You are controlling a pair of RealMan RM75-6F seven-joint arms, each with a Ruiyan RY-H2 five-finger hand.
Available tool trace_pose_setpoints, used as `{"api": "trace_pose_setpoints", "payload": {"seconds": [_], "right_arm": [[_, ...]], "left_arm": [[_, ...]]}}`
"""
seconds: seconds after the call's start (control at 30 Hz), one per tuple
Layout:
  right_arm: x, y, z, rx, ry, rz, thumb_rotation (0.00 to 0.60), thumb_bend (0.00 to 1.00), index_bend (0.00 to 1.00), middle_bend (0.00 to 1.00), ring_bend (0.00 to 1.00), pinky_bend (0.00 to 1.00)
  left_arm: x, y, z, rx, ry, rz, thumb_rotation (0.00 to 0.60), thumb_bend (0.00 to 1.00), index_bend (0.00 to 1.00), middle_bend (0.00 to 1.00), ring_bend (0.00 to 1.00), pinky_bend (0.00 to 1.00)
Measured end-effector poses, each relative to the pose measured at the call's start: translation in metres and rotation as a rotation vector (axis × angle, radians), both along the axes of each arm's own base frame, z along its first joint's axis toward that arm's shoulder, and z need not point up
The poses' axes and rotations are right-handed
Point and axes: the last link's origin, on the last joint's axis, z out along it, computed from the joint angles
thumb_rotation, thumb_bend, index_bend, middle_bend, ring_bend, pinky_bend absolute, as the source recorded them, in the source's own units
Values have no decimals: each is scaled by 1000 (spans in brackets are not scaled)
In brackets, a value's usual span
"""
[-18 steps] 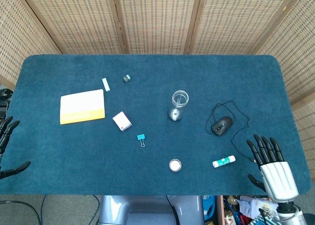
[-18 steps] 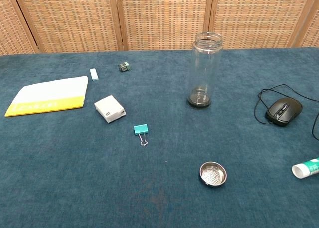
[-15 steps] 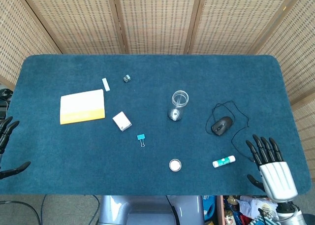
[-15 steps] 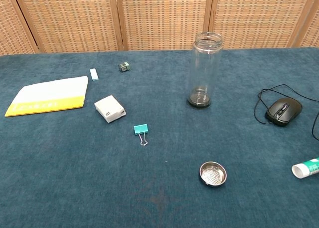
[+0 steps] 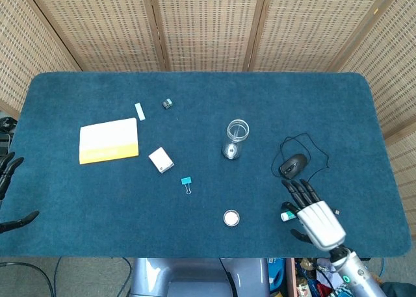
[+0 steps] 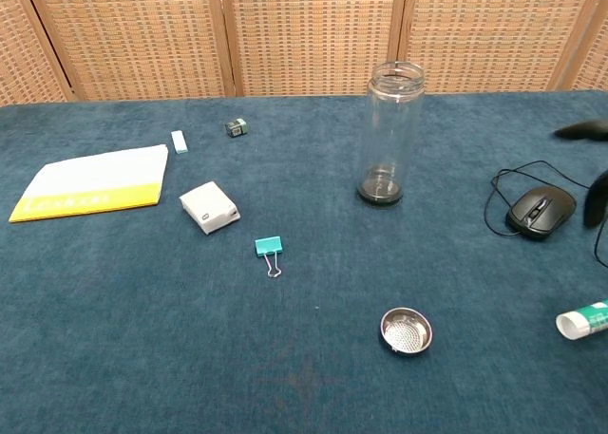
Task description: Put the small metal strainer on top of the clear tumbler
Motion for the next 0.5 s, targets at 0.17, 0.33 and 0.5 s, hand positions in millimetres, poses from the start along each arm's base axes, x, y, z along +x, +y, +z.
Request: {"api": "trace_pose_setpoints", "payload": {"seconds": [0.17,0.33,0.5], "right_arm": [[16,-19,-32,134,49,15,600,497,522,0,0,0],[35,-31,-53,187,102,21,600,503,522,0,0,0],[57,-35,-67,226,97,20,600,506,522,0,0,0]], "left_arm": [[-1,2,-2,-6,9,10,600,78,0,0,0,0],[-1,4,-5,-11,15,15,600,78,0,0,0,0],[-1,4,-5,-14,17,14,600,78,0,0,0,0]]}}
